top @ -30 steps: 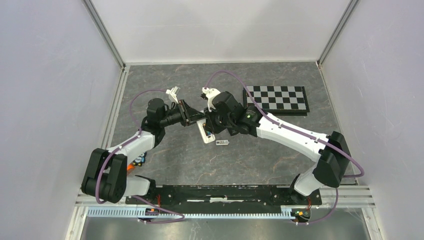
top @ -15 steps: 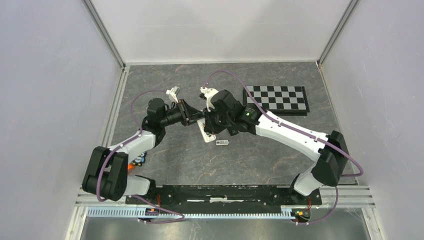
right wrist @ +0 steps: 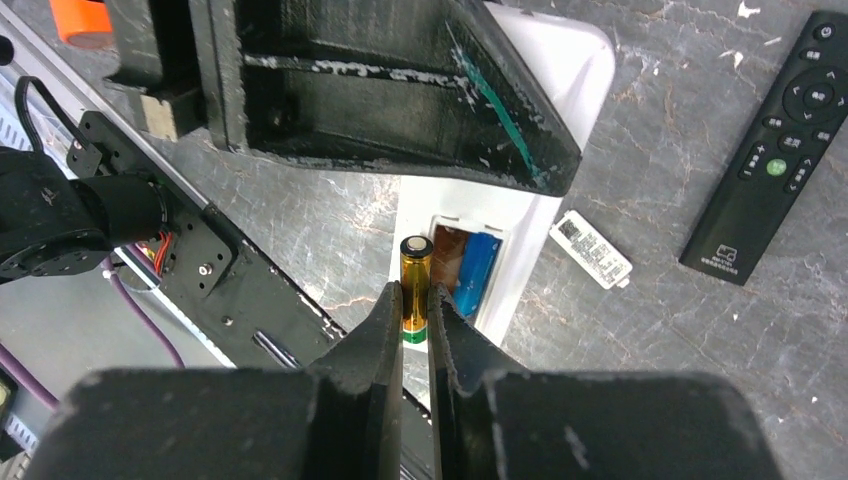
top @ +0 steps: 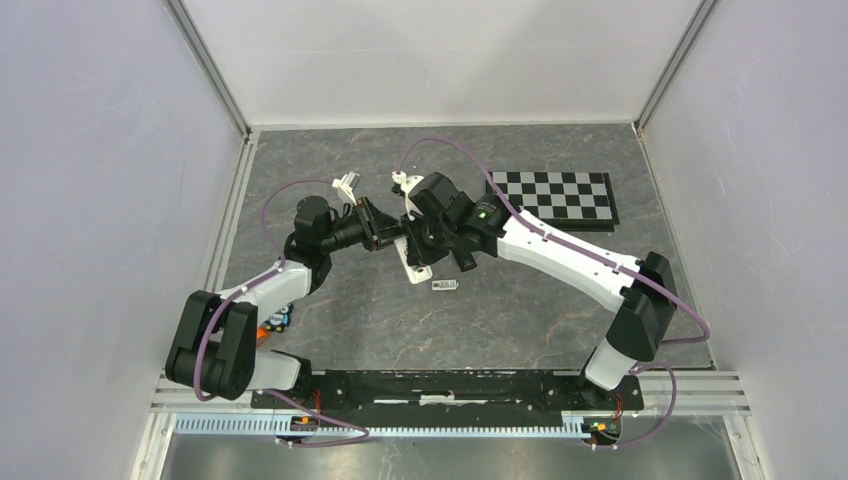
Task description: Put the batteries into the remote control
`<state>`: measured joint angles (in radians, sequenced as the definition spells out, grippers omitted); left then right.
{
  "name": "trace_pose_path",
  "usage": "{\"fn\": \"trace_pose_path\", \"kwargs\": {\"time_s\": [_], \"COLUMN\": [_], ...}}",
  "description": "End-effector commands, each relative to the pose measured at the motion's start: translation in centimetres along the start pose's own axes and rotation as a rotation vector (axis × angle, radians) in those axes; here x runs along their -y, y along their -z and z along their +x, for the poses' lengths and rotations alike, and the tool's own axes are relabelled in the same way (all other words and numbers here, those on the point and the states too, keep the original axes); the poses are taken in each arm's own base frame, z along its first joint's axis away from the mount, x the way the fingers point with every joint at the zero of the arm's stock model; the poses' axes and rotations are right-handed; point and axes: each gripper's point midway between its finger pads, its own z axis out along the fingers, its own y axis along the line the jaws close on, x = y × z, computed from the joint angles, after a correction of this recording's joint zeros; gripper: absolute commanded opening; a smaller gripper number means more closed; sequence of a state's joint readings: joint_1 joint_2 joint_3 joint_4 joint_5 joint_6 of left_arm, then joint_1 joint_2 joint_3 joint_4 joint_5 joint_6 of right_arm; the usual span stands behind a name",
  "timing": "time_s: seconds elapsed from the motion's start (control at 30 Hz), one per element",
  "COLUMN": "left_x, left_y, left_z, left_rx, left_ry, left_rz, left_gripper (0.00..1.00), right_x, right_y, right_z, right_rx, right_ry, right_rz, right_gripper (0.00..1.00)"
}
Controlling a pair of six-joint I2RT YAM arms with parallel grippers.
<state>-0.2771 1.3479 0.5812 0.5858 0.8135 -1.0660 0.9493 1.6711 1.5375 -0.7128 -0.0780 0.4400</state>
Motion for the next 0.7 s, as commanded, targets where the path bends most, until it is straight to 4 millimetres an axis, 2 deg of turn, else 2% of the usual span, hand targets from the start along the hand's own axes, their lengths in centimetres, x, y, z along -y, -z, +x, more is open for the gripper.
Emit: {"fn": "trace_pose_path", "kwargs": {"time_s": [0.0,0.13,0.37,0.67], "left_x": [1.2,0.7,1.0,1.6], "left_y": [-0.1,-0.1,-0.1,0.0], "left_z": [-0.4,-0.3,-0.4,-0.2], "left_rx": [0.011,0.011,0.013,0.014], "left_ry": [-0.013,0.001,0.006,0.029], "left_rz": [0.044,0.034,0.044,0.069], "left_gripper": [0.02,0.02,0.02,0.02], "right_x": [0.1,0.1,0.2,-0.1], "right_y": [0.9,1.1,0.6,0.1], "right_z": [-0.5,-0.5,0.3,-0.1], "right_rx": [-0.004,0.001,-0.026,-0.008], "right_ry": [-0.02,-0.023,-0.031,-0.04], "right_rz": [0.039,0.041,0.033,0.018], "right_gripper": [0.05,0.05,0.07,0.21]}}
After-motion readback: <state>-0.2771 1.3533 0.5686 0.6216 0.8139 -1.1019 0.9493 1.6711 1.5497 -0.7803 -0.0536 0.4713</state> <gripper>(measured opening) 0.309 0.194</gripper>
